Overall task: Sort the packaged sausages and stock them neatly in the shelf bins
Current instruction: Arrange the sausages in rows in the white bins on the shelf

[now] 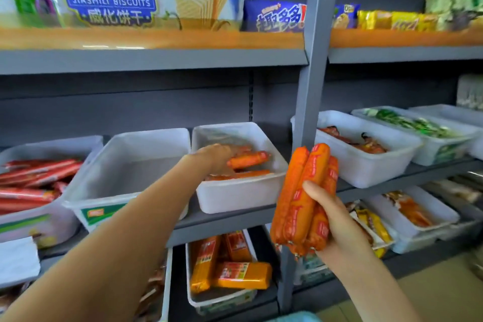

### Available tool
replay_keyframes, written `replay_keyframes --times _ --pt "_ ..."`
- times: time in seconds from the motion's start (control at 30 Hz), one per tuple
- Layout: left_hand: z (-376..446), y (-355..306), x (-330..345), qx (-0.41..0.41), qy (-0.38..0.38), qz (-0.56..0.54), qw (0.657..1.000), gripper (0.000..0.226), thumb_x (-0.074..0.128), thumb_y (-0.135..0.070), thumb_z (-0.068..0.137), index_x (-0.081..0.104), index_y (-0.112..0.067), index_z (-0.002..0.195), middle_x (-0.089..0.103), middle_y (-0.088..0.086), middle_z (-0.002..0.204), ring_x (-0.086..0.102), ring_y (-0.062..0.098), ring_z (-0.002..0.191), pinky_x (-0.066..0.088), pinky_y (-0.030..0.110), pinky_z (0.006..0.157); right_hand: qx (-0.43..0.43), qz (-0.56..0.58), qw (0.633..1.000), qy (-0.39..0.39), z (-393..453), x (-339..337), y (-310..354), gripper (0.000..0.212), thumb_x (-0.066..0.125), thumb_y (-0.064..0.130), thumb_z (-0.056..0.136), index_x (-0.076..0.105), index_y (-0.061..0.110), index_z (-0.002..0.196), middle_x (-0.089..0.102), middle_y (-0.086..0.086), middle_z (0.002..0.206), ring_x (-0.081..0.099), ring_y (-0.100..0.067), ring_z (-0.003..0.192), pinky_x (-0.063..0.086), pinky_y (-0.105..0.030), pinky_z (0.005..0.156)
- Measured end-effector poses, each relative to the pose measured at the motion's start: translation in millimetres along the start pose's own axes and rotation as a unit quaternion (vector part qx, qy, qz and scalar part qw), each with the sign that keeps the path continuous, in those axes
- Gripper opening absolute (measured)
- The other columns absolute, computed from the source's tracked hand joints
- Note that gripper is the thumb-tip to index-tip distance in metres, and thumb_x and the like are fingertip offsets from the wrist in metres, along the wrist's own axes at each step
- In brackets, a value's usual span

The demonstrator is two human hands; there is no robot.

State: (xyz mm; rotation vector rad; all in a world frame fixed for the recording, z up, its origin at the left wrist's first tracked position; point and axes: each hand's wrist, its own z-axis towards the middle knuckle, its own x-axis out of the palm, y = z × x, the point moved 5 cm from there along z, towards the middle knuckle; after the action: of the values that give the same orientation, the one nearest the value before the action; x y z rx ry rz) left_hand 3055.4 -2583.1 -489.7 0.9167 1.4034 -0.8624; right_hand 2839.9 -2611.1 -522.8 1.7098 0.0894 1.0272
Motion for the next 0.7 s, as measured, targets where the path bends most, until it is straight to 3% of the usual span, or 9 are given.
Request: replay_keyframes --times 0.07,0.2,0.3,0.37,0.47,0.53,0.6,0.7 --pt "-14.1 18.2 -3.2 -0.046 -0.014 0.052 0.998 0.045 0.047 -0.039 0.094 0.044 -0.025 0.136 0.051 0.006 0.135 0.048 0.027 0.122 0.035 0.037 0.101 -0.008 -0.083 0.992 0.094 -7.5 10.3 -3.5 0.070 0.070 0.021 0.067 0.049 0.031 0.133 0.071 0.005 0.110 0.069 -0.011 0.096 0.052 -0.031 0.079" --pt "-45.4 42.6 13.5 -0.084 0.002 0.098 0.992 0.041 0.030 -0.035 0.100 0.043 -0.013 0.132 0.044 0.012 0.137 0.039 0.030 0.128 0.033 0.044 0.103 -0.083 -0.294 0.944 0.128 25.5 45.3 2.3 0.082 0.076 0.004 0.072 0.040 0.042 0.135 0.063 0.015 0.121 0.059 -0.006 0.112 0.043 -0.034 0.098" --pt "-54.1 43.2 27.6 -0.069 0.006 0.109 0.992 0.039 0.023 -0.017 0.102 0.036 -0.006 0.137 0.030 0.020 0.143 0.020 0.034 0.139 0.029 0.049 0.106 -0.130 -0.413 0.889 0.148 58.7 87.3 7.1 0.092 0.078 0.007 0.068 0.031 0.045 0.138 0.056 0.014 0.125 0.056 -0.008 0.112 0.045 -0.031 0.090" --pt "-51.9 46.0 29.2 -0.091 -0.008 0.085 0.992 0.039 0.022 -0.013 0.102 0.037 -0.002 0.136 0.025 0.023 0.146 0.011 0.035 0.142 0.022 0.050 0.110 -0.173 -0.546 0.807 0.145 83.9 113.5 10.4 0.100 0.079 0.015 0.066 0.021 0.042 0.143 0.052 0.007 0.128 0.054 -0.016 0.111 0.046 -0.032 0.088" --pt "-51.4 46.4 29.8 -0.105 -0.012 0.074 0.992 0.039 0.021 -0.012 0.102 0.034 0.001 0.136 0.020 0.026 0.148 0.006 0.037 0.142 0.019 0.053 0.111 -0.200 -0.757 0.601 0.161 122.0 134.9 6.4 0.109 0.078 0.026 0.068 0.004 0.039 0.147 0.045 -0.004 0.131 0.050 -0.026 0.112 0.044 -0.034 0.084" --pt "-52.1 47.5 29.5 -0.108 -0.016 0.065 0.992 0.039 0.020 -0.014 0.103 0.036 0.000 0.135 0.017 0.026 0.149 0.008 0.038 0.142 0.018 0.054 0.111 -0.182 -0.820 0.495 0.223 142.6 133.5 -7.3 0.107 0.075 0.024 0.070 0.001 0.042 0.146 0.039 -0.005 0.138 0.047 -0.027 0.116 0.043 -0.034 0.083" --pt "-51.3 47.7 30.9 -0.110 -0.018 0.039 0.993 0.041 0.019 -0.016 0.103 0.035 0.000 0.137 0.013 0.025 0.152 0.008 0.037 0.142 0.014 0.053 0.113 -0.132 -0.850 0.429 0.276 157.2 119.6 -25.4 0.103 0.070 0.017 0.074 0.001 0.044 0.147 0.033 -0.001 0.145 0.042 -0.025 0.122 0.044 -0.035 0.090" --pt "-49.1 51.5 32.7 -0.125 -0.019 -0.010 0.992 0.046 0.018 -0.019 0.102 0.023 0.000 0.144 0.013 0.021 0.154 0.007 0.032 0.144 0.007 0.051 0.115 -0.130 -0.891 0.347 0.262 168.6 100.1 -41.0 0.084 0.063 0.019 0.083 0.014 0.044 0.147 0.039 0.000 0.140 0.042 -0.027 0.121 0.041 -0.039 0.097"
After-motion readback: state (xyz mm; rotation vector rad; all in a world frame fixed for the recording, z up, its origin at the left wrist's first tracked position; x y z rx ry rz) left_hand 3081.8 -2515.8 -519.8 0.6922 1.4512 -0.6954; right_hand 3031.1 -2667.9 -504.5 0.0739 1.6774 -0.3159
